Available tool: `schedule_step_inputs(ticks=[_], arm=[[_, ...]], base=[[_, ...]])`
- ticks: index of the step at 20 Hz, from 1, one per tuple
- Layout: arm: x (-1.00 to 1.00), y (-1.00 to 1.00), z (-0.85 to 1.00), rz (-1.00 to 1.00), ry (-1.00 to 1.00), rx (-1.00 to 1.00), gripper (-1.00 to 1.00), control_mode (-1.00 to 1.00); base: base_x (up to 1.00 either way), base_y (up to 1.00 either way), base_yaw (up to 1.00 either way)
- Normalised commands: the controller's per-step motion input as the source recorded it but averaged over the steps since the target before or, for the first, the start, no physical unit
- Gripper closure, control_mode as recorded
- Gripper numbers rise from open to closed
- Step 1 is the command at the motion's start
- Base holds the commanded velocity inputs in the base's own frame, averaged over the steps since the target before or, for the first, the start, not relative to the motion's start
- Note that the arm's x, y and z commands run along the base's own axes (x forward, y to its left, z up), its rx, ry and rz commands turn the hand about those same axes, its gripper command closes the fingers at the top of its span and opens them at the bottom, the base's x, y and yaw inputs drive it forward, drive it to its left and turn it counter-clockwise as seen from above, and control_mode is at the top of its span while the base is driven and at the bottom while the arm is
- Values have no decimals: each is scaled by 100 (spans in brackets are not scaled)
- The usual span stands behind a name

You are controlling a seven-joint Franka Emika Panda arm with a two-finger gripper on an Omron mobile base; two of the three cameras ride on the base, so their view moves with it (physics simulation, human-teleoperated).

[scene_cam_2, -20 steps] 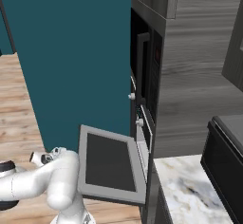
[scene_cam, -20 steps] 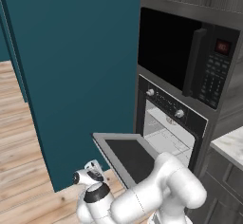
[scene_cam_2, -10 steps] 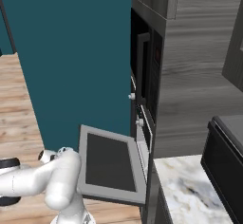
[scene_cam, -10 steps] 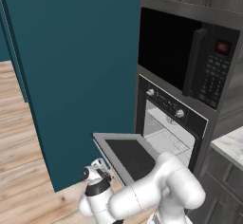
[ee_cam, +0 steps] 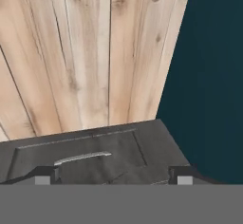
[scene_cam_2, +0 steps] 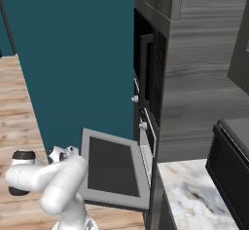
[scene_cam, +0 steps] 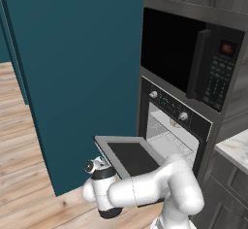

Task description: Place the fish on the top rack of the oven, and slide the tray back inside. Close the oven door.

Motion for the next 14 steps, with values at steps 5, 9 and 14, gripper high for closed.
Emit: schedule_step_inputs(ticks=[5, 9, 14], arm=[[23, 0, -100, 0, 1, -31, -100, -100], [-4, -67, -100, -11, -6, -33, -100, -100], [-2, -100, -62, -28, -32, -30, -100, -100]], base=[[0, 0, 0], [0, 0, 0], [0, 0, 0]])
